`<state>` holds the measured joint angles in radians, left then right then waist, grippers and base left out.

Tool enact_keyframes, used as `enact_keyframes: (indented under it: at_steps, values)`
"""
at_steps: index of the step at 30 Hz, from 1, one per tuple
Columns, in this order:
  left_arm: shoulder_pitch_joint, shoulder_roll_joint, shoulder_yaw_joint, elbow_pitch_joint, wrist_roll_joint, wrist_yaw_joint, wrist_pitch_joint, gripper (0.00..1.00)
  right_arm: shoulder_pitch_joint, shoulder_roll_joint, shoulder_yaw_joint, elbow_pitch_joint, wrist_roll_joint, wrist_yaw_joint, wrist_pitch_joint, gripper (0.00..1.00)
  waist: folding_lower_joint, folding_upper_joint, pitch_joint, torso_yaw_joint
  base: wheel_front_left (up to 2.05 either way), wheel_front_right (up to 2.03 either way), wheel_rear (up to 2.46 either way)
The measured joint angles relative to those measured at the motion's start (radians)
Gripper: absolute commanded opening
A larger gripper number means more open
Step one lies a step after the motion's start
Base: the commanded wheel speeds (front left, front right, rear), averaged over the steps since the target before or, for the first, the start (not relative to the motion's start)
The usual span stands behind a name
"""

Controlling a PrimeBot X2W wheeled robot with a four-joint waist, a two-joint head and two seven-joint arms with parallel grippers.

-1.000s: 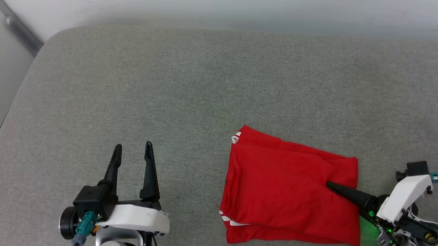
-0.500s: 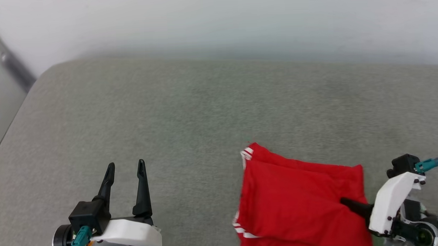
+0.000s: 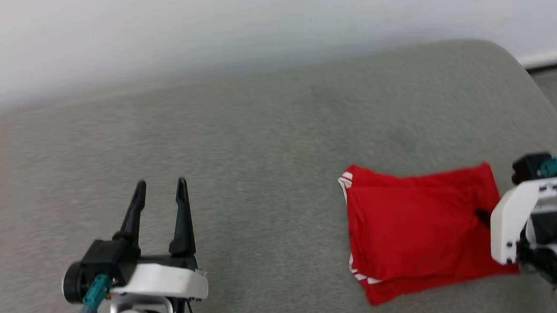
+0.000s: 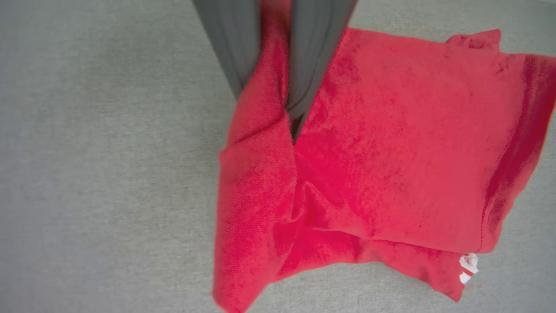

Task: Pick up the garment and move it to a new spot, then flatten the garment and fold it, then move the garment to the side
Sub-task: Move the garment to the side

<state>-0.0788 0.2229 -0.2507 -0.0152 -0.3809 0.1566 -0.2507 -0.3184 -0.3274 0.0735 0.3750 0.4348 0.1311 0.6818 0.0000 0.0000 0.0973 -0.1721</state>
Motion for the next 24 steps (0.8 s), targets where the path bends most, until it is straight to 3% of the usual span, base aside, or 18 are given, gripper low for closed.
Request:
enact_keyframes:
  at_steps: [5, 11, 20, 24]
  values:
    - [-0.071, 0.032, -0.008, -0.048, 0.033, -0.007, 0.033, 1.0, -0.113, -0.029, 0.003, 0.034, -0.063, 0.0, -0.083, 0.0, 0.0001, 0.0, 0.092, -0.085, 0.0, 0.0, 0.0]
    - [-0.181, 0.084, -0.017, -0.1, 0.072, -0.021, 0.095, 1.0, -0.26, -0.06, -0.007, 0.162, -0.139, 0.0, -0.235, 0.0, 0.0001, 0.0, 0.239, -0.161, 0.0, 0.0, 0.0]
    - [-0.314, 0.124, -0.049, -0.18, 0.121, -0.044, 0.176, 1.0, -0.456, -0.144, -0.185, 0.378, -0.295, 0.0, -0.446, 0.0, 0.0002, 0.0, 0.44, -0.213, 0.0, 0.0, 0.0]
    - [-0.349, 0.137, -0.061, -0.205, 0.137, -0.051, 0.197, 1.0, -0.519, -0.134, -0.257, 0.446, -0.35, 0.0, -0.521, 0.0, 0.0002, 0.0, 0.511, -0.211, 0.0, 0.0, 0.0]
